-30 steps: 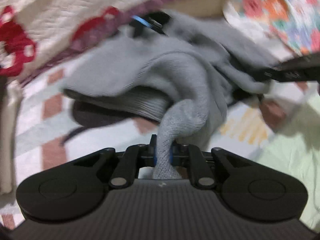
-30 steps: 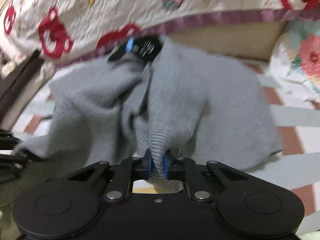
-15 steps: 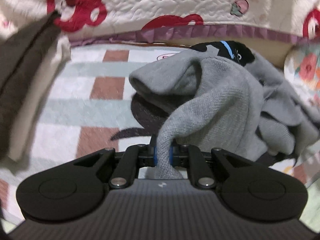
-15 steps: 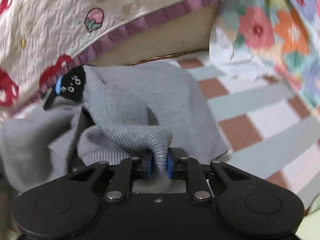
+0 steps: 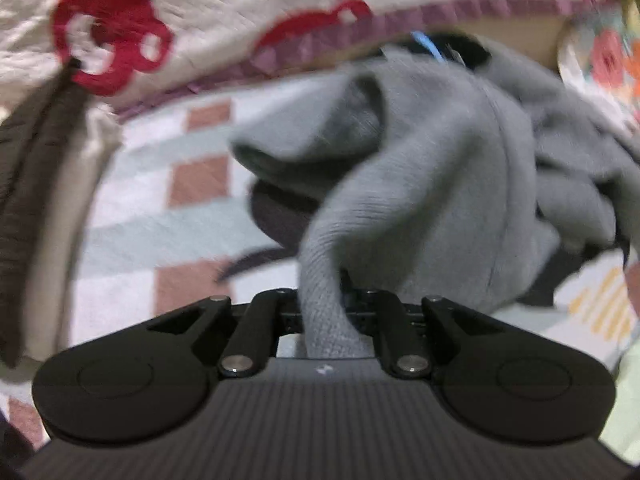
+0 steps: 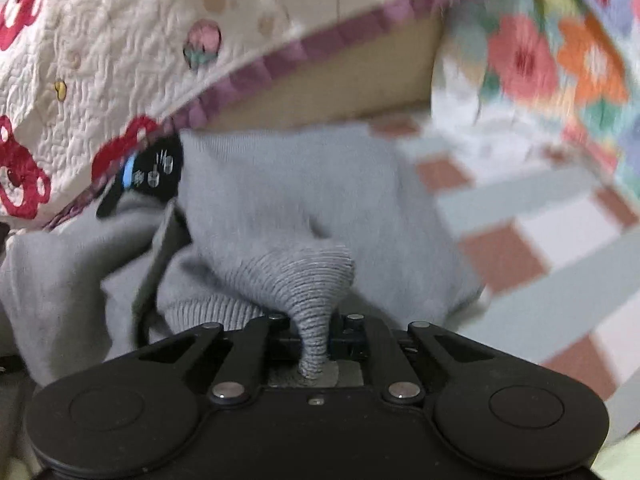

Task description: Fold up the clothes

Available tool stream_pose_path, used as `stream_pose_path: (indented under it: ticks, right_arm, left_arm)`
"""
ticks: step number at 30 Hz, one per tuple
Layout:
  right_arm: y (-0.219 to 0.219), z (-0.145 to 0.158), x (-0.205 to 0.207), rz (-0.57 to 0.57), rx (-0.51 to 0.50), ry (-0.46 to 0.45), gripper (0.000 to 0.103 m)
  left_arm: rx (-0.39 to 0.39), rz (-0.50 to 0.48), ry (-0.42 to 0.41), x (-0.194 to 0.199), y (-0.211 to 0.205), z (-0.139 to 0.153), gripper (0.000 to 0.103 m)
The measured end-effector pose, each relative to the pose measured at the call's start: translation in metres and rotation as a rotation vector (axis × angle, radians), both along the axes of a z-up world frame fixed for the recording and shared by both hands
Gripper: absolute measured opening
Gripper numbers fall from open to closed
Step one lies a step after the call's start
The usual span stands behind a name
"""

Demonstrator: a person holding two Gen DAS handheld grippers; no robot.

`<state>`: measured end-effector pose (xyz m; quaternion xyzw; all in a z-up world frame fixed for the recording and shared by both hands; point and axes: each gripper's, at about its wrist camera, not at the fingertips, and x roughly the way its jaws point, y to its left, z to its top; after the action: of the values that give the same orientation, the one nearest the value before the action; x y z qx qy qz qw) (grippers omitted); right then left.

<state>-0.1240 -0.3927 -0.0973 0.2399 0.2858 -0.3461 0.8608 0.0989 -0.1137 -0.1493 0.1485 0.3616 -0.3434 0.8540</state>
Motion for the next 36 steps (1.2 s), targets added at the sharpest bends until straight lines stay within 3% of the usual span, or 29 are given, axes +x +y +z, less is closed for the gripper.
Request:
stream_pose_path:
  ticks: [2, 7, 14, 19, 21, 24, 27, 32, 36]
  right_arm:
    - [-0.002, 0.015, -0.006, -0.007, -0.066, -0.001, 0.007]
    - [-0.007, 0.053, -0.019, -0.022, -0.229, -0.004, 0.006]
    - [0.03, 0.095, -0.043, 0.135, -0.294, -0.012, 0.006]
    - [0.075, 0.1, -0.073, 0.231, -0.301, 0.016, 0.006]
    - [0.082, 0.082, -0.083, 0.245, -0.275, 0.042, 0.006]
    - [0.087, 0.054, -0.093, 0.247, -0.227, 0.078, 0.006]
    - [0.081, 0.029, -0.092, 0.211, -0.161, 0.101, 0.006]
    - [0.073, 0.016, -0.087, 0.187, -0.102, 0.127, 0.006]
    - [0.072, 0.018, -0.085, 0.19, -0.115, 0.128, 0.006]
  left_arm:
    - [-0.053, 0.061, -0.04, 0.006, 0.016, 0.018, 0.009]
    - [-0.067, 0.183, -0.244, 0.0, 0.048, 0.063, 0.009]
    - [0.017, 0.136, -0.356, -0.026, 0.109, 0.113, 0.009]
    - [0.098, 0.085, -0.434, -0.047, 0.15, 0.144, 0.01]
    - [0.185, 0.009, -0.407, -0.053, 0.157, 0.135, 0.011]
    - [0.278, -0.084, -0.293, -0.053, 0.161, 0.11, 0.015]
    - [0.311, -0.109, -0.15, -0.049, 0.159, 0.081, 0.016]
    - [0.3, -0.02, -0.004, -0.036, 0.163, 0.047, 0.019]
    - [0.271, 0.064, 0.118, -0.021, 0.174, 0.028, 0.035]
